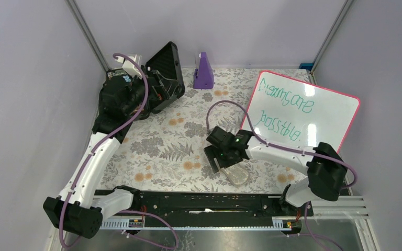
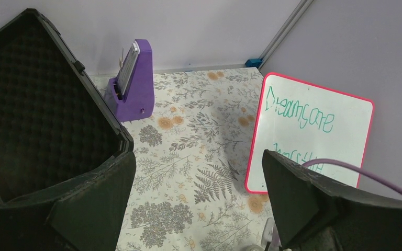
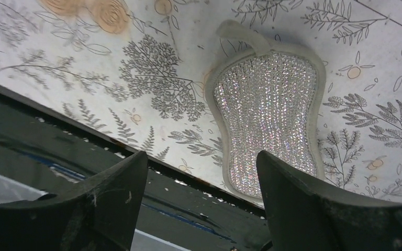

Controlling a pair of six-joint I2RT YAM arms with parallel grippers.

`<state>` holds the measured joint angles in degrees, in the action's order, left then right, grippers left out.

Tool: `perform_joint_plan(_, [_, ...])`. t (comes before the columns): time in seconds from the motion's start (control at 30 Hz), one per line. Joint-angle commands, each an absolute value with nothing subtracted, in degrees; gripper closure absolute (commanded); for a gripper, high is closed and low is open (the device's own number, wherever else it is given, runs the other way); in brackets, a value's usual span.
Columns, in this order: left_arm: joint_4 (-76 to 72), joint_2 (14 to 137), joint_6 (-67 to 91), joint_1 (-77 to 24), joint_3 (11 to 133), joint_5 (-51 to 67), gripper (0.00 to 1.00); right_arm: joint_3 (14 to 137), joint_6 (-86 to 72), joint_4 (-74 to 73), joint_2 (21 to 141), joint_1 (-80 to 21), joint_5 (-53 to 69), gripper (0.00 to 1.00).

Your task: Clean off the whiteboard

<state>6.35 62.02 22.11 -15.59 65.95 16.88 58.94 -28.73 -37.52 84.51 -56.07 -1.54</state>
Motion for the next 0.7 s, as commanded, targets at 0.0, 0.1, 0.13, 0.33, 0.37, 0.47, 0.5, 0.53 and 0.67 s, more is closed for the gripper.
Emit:
perform_joint_plan(0.0, [4.1, 62.1, 22.3, -16.0, 66.8, 18.1, 0.01, 61.6, -28.6, -41.9, 86.9, -59.8, -10.2, 0.21])
perform_joint_plan(0.1, [4.1, 62.3, 22.3, -16.1, 66.7, 18.1, 0.01, 59.9, -29.0, -40.4, 88.0, -60.9, -9.9, 0.26])
perform_joint_plan(0.13, [4.2, 62.4, 22.3, -16.1, 66.8, 18.0, 0.01, 59.4, -29.2, -40.0, 88.3, -61.2, -10.2, 0.27])
perform_joint_plan(0.33, [4.7, 63.3, 22.2, -16.5, 67.1, 18.3, 0.01, 58.2, -29.5, -37.8, 91.0, -62.3, -15.2, 0.28])
perform_joint_plan(0.37, [4.7, 63.3, 22.2, -16.7, 67.1, 18.2, 0.01, 58.2, -29.3, -37.1, 91.4, -62.4, -15.8, 0.29])
perform_joint_plan(0.47, [5.1, 63.7, 21.9, -17.0, 67.2, 17.7, 0.01, 58.1, -29.0, -35.2, 92.8, -62.5, -17.6, 0.32])
perform_joint_plan(0.5, [5.4, 63.8, 21.7, -17.2, 67.4, 17.5, 0.01, 58.0, -28.9, -34.5, 93.1, -62.5, -18.2, 0.33])
perform_joint_plan(0.53, [5.7, 64.0, 21.5, -17.4, 67.5, 17.3, 0.01, 57.9, -28.7, -33.5, 93.3, -62.5, -18.8, 0.34])
perform_joint_plan(0.67, [5.9, 64.2, 21.3, -17.8, 67.6, 17.2, 0.01, 57.1, -28.5, -30.3, 94.1, -62.5, -21.5, 0.37])
